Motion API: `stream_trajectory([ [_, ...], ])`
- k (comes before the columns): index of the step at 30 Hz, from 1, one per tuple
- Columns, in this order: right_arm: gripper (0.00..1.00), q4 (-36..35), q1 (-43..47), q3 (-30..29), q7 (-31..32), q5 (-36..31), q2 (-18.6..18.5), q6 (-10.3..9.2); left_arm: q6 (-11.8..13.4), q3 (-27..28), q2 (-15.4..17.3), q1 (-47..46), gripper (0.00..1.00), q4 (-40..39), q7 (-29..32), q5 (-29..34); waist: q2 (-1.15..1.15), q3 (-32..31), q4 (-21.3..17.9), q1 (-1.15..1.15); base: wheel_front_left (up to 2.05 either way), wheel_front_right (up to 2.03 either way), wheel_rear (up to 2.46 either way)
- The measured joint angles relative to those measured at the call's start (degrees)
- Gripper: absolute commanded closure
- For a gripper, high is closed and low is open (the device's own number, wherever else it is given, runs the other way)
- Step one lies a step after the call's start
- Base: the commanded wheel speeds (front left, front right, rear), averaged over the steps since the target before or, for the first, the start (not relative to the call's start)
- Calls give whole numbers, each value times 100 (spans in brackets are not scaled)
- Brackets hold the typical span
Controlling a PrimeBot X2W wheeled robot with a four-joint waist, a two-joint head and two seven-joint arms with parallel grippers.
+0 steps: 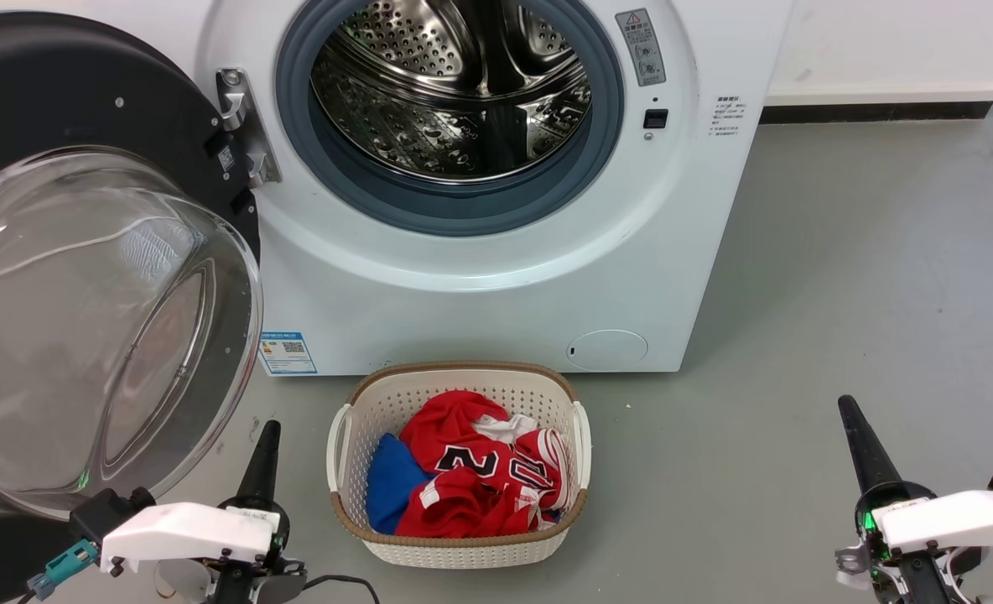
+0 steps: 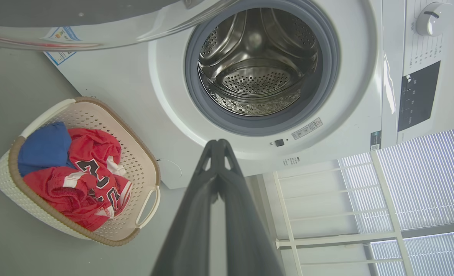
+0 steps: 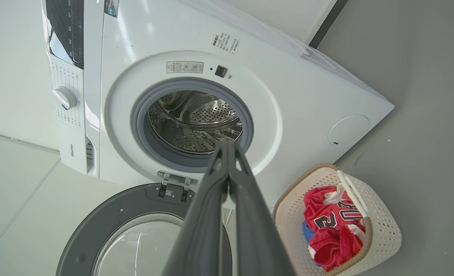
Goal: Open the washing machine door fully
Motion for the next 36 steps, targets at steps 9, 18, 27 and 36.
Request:
stream_trajectory([
  [9,100,53,-34,-41,71,468,11,0,-75,136,-64,-20,100,-14,112,-420,0,3,18,0,0,0,0],
  [18,100,105,-106,-75,124,921,21,0,-152,246,-102,-25,100,-34,229,-800,0,5,37,0,0,0,0],
  [27,100,151,-146,-113,179,1337,31,0,-213,367,-159,-47,100,-46,333,-1158,0,7,56,0,0,0,0],
  [36,100,186,-176,-147,233,1725,42,0,-299,467,-221,-75,100,-63,432,-1494,0,10,74,0,0,0,0],
])
